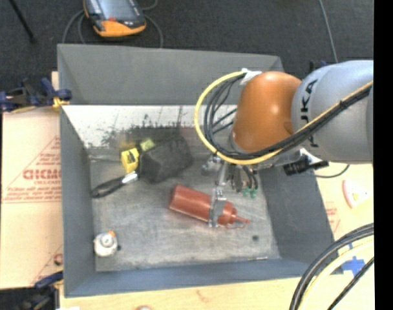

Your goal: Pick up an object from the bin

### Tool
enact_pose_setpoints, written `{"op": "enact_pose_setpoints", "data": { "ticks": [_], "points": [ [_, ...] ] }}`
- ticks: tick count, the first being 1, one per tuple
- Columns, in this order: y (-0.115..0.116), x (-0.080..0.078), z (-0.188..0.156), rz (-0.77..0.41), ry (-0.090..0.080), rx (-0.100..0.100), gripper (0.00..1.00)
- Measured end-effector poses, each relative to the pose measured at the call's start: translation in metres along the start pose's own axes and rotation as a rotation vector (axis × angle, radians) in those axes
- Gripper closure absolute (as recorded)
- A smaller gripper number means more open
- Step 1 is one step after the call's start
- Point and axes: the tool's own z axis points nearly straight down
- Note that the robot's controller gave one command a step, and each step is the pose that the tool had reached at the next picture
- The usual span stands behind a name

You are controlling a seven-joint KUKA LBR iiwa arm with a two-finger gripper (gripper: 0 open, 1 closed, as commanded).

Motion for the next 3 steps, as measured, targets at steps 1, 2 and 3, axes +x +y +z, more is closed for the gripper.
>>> {"op": "enact_pose_setpoints", "data": {
  "ticks": [1,2,3],
  "points": [
    [0.003,-0.002,0.071,-0.087,-0.004,0.001,0.00],
    [0.004,-0.016,0.092,0.012,-0.051,-0.006,1.00],
    [0.005,-0.014,0.091,0.024,-0.046,-0.006,1.00]
  ]
}}
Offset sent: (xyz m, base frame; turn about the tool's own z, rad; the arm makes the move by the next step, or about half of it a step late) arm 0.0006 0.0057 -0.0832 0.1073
